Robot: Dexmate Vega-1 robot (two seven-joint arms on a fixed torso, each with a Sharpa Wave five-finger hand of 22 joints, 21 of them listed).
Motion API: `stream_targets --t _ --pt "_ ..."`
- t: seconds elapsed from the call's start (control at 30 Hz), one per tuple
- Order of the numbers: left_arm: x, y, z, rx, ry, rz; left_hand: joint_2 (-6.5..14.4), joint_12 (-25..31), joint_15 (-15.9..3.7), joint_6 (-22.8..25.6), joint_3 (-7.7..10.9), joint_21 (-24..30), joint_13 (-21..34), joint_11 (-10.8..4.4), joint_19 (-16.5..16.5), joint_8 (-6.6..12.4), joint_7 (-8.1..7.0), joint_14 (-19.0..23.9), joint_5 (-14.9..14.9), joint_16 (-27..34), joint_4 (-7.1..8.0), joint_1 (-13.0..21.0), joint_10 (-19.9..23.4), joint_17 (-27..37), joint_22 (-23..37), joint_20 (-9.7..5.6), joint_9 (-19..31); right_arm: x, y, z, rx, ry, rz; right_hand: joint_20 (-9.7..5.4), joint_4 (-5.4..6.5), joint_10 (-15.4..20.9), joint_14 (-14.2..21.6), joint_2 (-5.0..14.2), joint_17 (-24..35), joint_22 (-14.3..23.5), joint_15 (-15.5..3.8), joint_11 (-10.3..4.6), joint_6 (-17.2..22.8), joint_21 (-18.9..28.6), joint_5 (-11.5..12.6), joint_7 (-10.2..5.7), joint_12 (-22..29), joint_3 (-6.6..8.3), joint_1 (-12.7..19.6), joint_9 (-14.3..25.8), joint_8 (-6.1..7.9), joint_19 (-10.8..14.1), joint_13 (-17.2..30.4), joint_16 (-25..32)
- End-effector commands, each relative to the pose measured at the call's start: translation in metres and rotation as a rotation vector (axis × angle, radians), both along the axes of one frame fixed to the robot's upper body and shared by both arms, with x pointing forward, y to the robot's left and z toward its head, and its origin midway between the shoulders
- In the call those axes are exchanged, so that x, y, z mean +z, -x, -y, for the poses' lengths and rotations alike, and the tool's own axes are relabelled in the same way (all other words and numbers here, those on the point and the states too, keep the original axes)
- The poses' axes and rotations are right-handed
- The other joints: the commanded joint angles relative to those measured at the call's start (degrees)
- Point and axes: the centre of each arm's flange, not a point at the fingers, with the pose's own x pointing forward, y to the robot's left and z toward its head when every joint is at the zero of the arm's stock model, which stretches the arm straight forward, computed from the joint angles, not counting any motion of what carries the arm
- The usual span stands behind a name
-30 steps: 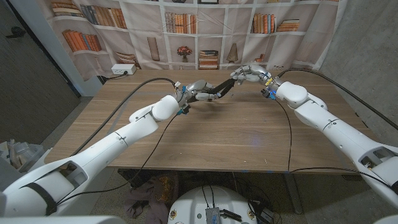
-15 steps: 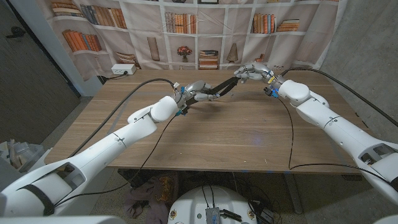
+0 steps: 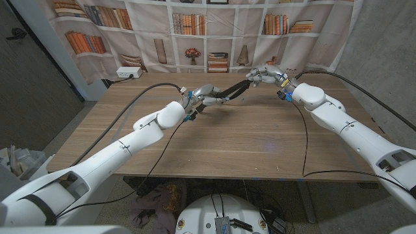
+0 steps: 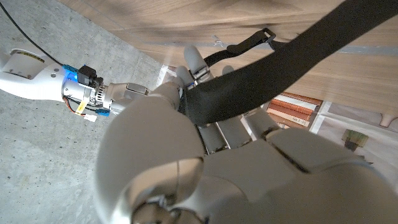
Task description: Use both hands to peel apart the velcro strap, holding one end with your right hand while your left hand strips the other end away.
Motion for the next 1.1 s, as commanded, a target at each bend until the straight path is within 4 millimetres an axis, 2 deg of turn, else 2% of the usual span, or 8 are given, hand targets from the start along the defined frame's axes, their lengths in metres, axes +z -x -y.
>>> stream_targets --t 0.03,0.17,0.27,0.33,0.43,0.6,0.77,1.1 --pt "0.0005 -0.0028 0.0012 -0.018 0.02 0.035 0.2 2.2 -0.01 -0.1 -0.87 5.4 4.9 1.65 5.0 0.63 2.05 -0.5 -0.7 4.3 -1.45 2.8 -0.9 6.9 1.8 -2.02 2.9 -0.002 0.0 -0.0027 0.011 -0.004 -0.004 -9.07 0.03 0.1 0.6 -0.27 0.3 0.0 -3.79 -0.1 0.1 0.3 0.2 0.35 0.1 0.24 0.3 0.1 -0.16 0.1 0.1 -0.3" --pt "0.0005 -0.0036 0.0028 -0.013 0.005 0.037 0.1 2.8 0.03 -0.6 -1.23 7.5 6.6 1.76 5.9 0.68 2.44 -0.8 -0.8 5.8 -1.9 3.5 -1.7 9.6 3.0 -1.86 4.2 -0.0025 -0.0001 -0.0023 0.011 -0.009 -0.007 -9.07 0.05 0.0 0.7 -0.27 0.3 -0.1 -3.78 -0.1 0.1 0.4 0.2 0.37 0.1 0.25 0.3 0.2 -0.19 0.1 0.0 -0.4" --pt "0.0009 -0.0058 0.0026 -0.028 0.004 0.024 0.4 3.6 0.52 -0.9 -1.71 12.0 8.8 2.08 7.1 0.81 2.41 -4.7 -0.9 6.4 -1.72 3.8 -2.5 13.2 6.4 -1.07 6.1 -0.0027 0.0004 -0.0015 0.009 -0.01 -0.006 -9.1 0.05 0.0 0.7 -0.26 0.2 -0.1 -3.79 -0.09 0.0 0.5 0.2 0.4 0.1 0.26 0.3 0.2 -0.24 0.1 0.1 -0.5" --pt "0.0012 -0.0081 0.0022 -0.042 0.008 0.011 0.8 4.0 0.73 -1.0 -1.6 15.5 10.1 2.22 8.7 0.89 2.47 -7.0 -0.8 6.5 -0.95 3.6 -3.1 15.1 8.9 -2.61 7.3 -0.0026 0.0008 -0.001 0.009 -0.01 -0.006 -9.11 0.06 0.0 0.7 -0.21 0.1 -0.2 -3.79 -0.09 0.0 0.5 0.2 0.36 0.1 0.31 0.3 0.2 -0.27 0.0 0.1 -0.6" --pt "0.0001 -0.0073 0.0017 -0.006 0.025 0.031 0.0 5.1 0.75 -2.0 -1.87 30.7 13.7 0.26 15.7 0.43 1.23 -6.8 -1.1 11.7 -0.11 3.6 -3.8 23.6 21.3 -8.24 10.6 -0.0023 0.0015 -0.0006 0.008 -0.01 -0.003 -9.13 0.05 0.0 0.8 -0.21 0.2 -0.3 -3.79 -0.08 0.0 0.5 0.2 0.37 0.1 0.32 0.3 0.2 -0.33 0.0 0.1 -0.7" --pt "-0.0013 -0.0075 0.0013 0.018 0.05 0.042 -2.5 5.4 1.26 -0.9 -1.04 36.7 15.3 -1.2 22.1 0.19 -1.89 -0.1 -1.4 19.2 0.63 2.4 -2.7 32.1 23.8 -9.39 13.4 -0.002 0.0022 -0.0005 0.007 -0.01 -0.003 -9.14 0.06 -0.1 0.8 -0.22 0.3 -0.4 -3.78 -0.07 0.0 0.6 0.2 0.37 0.1 0.34 0.4 0.3 -0.39 -0.1 0.1 -0.7" --pt "-0.0019 -0.0076 0.0002 0.021 0.06 0.052 -4.0 5.0 1.69 0.1 -0.5 39.8 15.0 -1.33 24.6 -0.26 -1.57 3.0 -1.7 23.4 0.9 1.7 -1.9 35.9 28.1 -9.44 14.0 -0.0017 0.0024 -0.0006 0.006 -0.01 -0.003 -9.13 0.07 -0.1 0.9 -0.25 0.4 -0.4 -3.78 -0.06 0.1 0.7 0.1 0.43 0.1 0.33 0.4 0.3 -0.44 -0.1 0.1 -0.8" --pt "-0.0012 -0.0081 -0.0007 0.007 0.037 0.037 -4.0 8.3 1.72 -0.4 8.47 43.7 20.6 -1.11 28.9 -1.45 -0.71 4.8 -1.5 31.4 2.5 0.8 -1.1 39.4 46.4 -9.19 18.3 0.0002 0.001 0.0003 0.008 -0.018 -0.01 -9.16 0.08 -0.1 0.9 -0.23 0.4 -0.7 -3.78 -0.06 0.0 0.9 0.1 0.41 0.1 0.39 0.4 0.4 -0.54 -0.3 0.2 -1.1"
